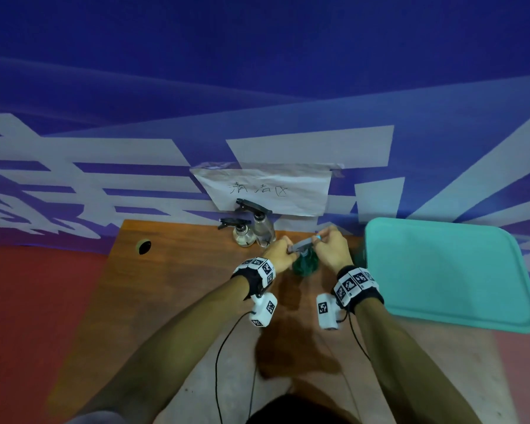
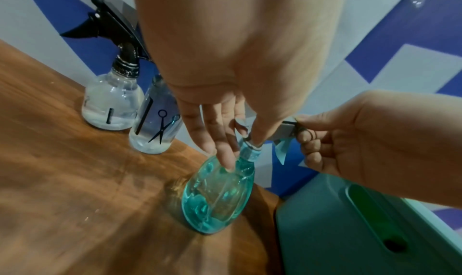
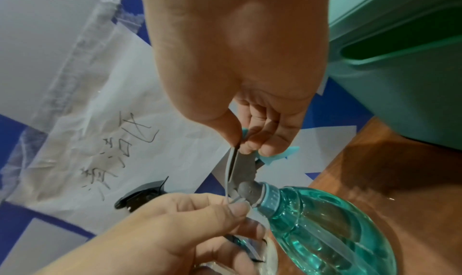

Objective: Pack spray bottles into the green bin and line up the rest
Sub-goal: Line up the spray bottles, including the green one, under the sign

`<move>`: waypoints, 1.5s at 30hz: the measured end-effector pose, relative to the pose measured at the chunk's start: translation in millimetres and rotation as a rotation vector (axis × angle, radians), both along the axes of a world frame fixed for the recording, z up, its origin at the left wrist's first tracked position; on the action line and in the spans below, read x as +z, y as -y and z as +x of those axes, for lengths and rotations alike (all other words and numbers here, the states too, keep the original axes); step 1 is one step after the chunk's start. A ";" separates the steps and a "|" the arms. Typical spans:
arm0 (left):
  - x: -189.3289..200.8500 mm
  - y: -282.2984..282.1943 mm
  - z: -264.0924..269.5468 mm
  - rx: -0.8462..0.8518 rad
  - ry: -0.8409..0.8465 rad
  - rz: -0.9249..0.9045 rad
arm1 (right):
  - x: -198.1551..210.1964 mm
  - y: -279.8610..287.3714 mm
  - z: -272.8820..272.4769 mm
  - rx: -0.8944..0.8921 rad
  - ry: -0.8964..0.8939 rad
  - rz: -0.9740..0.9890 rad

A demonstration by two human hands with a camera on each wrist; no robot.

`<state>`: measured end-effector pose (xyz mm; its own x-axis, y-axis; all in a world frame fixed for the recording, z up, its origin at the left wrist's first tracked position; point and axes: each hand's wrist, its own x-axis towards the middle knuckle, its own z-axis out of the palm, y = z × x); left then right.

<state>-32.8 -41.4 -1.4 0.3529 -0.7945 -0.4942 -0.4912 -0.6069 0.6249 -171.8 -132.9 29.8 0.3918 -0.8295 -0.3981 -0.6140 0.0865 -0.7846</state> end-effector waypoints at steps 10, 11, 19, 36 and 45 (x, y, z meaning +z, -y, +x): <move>-20.5 28.1 30.7 0.235 -0.112 -0.165 | -42.6 34.8 35.7 -0.092 0.118 0.079; -21.2 28.1 29.8 0.265 -0.146 -0.185 | -37.5 33.3 37.6 -0.107 0.129 0.069; -31.6 33.6 22.4 0.299 -0.301 -0.199 | -35.8 34.3 36.5 -0.247 0.353 0.220; -48.4 34.7 32.6 0.393 -0.076 -0.199 | -1.5 32.3 38.0 0.561 -0.301 -0.560; -33.4 32.5 17.0 0.364 -0.011 -0.126 | 1.2 31.3 62.5 0.853 -0.517 -0.722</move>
<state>-15.9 -73.9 -34.8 0.6184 -0.6726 -0.4064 -0.2501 -0.6587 0.7096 -109.4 -164.2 31.0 0.8485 -0.4796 -0.2235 -0.5142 -0.8471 -0.1341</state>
